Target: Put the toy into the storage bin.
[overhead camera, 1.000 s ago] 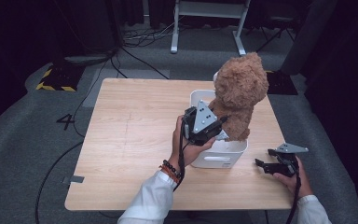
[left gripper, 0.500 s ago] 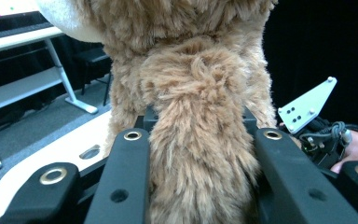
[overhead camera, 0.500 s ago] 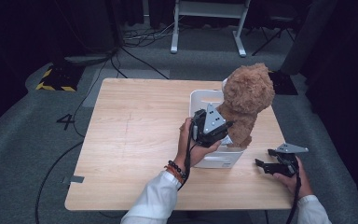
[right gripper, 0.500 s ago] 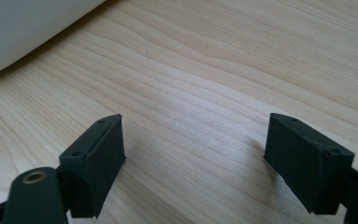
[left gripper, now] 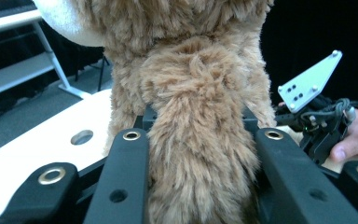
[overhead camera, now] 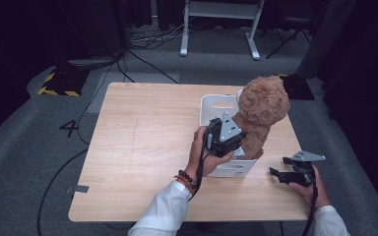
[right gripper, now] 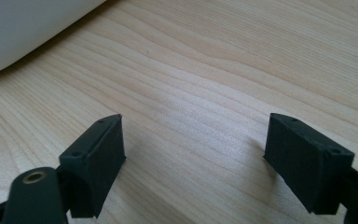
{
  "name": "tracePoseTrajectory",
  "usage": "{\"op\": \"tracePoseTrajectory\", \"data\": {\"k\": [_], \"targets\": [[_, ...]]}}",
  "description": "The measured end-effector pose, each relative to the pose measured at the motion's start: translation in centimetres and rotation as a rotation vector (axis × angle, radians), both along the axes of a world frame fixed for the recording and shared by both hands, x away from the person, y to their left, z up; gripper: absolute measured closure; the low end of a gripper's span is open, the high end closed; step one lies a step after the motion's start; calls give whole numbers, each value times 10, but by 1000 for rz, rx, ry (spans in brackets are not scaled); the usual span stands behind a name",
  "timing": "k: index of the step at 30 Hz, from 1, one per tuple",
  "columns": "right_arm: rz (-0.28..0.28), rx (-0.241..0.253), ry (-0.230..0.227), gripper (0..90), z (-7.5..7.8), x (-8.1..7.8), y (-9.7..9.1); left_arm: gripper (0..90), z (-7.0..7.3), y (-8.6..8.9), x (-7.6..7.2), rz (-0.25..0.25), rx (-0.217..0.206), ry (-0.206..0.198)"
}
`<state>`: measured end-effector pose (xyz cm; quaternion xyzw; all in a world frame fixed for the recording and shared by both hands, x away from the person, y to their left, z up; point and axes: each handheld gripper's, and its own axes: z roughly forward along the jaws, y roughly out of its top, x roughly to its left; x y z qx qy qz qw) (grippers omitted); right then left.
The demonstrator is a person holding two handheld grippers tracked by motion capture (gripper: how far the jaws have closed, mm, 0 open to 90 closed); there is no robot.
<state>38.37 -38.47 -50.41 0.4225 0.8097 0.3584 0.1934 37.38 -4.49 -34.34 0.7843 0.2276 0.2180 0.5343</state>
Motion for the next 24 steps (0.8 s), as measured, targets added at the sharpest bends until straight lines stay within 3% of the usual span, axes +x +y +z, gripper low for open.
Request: {"op": "tracePoseTrajectory", "data": {"k": [11, 16, 24], "targets": [[0, 0, 0, 196, 0, 0, 0, 676, -4, -4, 1, -19, 59, 16], [0, 0, 2, 196, 0, 0, 0, 667, -6, -3, 1, -22, 63, 28], [0, 0, 2, 196, 0, 0, 0, 655, -9, -4, 2, -45, 128, 41]]}}
